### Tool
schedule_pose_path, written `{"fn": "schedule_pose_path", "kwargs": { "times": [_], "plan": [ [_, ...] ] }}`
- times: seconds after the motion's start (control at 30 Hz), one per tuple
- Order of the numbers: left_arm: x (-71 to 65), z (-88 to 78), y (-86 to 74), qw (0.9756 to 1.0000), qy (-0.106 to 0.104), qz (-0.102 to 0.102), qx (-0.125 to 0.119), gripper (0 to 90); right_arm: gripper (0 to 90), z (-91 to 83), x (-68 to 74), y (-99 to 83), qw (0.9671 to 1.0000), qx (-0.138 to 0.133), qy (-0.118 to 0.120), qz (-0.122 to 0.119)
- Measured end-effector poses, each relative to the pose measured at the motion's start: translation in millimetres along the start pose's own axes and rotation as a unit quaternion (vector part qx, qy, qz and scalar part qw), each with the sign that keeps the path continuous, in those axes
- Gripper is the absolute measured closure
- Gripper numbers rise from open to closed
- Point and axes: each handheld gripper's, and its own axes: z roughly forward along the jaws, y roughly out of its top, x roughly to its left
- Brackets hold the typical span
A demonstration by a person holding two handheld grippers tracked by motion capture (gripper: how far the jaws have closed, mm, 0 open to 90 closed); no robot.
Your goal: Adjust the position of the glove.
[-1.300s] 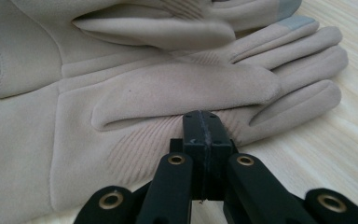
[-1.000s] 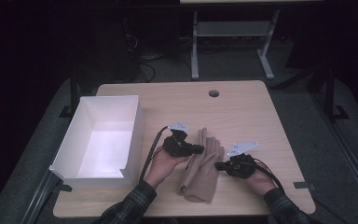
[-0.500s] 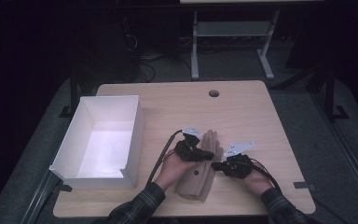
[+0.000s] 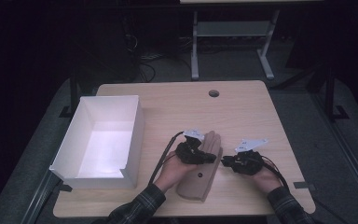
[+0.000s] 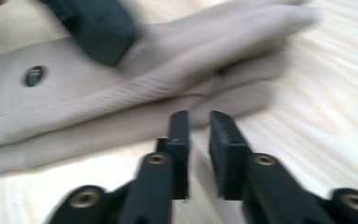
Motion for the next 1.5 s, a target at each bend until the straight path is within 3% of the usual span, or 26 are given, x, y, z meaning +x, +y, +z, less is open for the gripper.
{"fn": "schedule_pose_path", "kwargs": {
  "times": [0.07,0.1,0.13,0.17,0.2,0.23,0.4,0.67,0.7,0.83,1.03,1.33,1.5],
  "plan": [
    [-2.1,3.7,-1.9,1.0000,0.002,0.004,0.008,89.2,68.1,-1.9,-2.8,-1.2,0.9999,-0.002,-0.008,0.006],
    [-5.2,10.8,-5.9,0.9997,0.006,0.011,0.023,89.3,60.0,-4.5,-8.7,-3.9,0.9996,-0.005,-0.028,0.009],
    [-5.2,10.8,-5.9,0.9997,0.006,0.011,0.023,89.4,60.0,-4.5,-8.7,-3.9,0.9996,-0.005,-0.028,0.009],
    [-7.3,16.9,-9.1,0.9990,0.010,0.018,0.041,89.4,51.2,-6.9,-13.8,-6.5,0.9987,-0.006,-0.050,0.011],
    [-7.3,16.9,-9.1,0.9990,0.010,0.018,0.041,89.4,51.2,-6.9,-13.8,-6.5,0.9987,-0.006,-0.050,0.011],
    [-9.2,22.0,-11.3,0.9979,0.017,0.026,0.057,89.4,44.7,-9.2,-18.3,-8.7,0.9974,-0.010,-0.068,0.023],
    [-13.0,26.2,-13.8,0.9961,0.030,0.040,0.072,89.5,36.2,-13.1,-28.3,-14.0,0.9943,-0.009,-0.100,0.036],
    [-12.3,14.8,-19.8,0.9948,0.038,0.047,0.082,89.5,31.9,-7.9,-31.6,-17.5,0.9932,0.005,-0.111,0.035],
    [-11.8,9.6,-22.4,0.9942,0.044,0.048,0.085,89.5,31.3,-4.8,-30.3,-17.9,0.9933,0.009,-0.113,0.026],
    [-9.9,1.4,-26.3,0.9935,0.049,0.048,0.090,89.5,30.1,-3.0,-29.7,-17.7,0.9938,0.005,-0.108,0.025],
    [-4.1,-13.9,-33.6,0.9926,0.058,0.043,0.098,89.5,27.3,-2.8,-31.9,-19.2,0.9943,0.004,-0.096,0.044],
    [2.2,-35.2,-43.3,0.9898,0.081,0.039,0.111,89.4,23.9,-1.1,-31.3,-20.8,0.9943,-0.006,-0.096,0.044],
    [1.5,-36.9,-43.3,0.9902,0.084,0.036,0.106,86.6,22.1,-0.9,-32.0,-20.6,0.9946,-0.001,-0.096,0.039]
  ]
}}
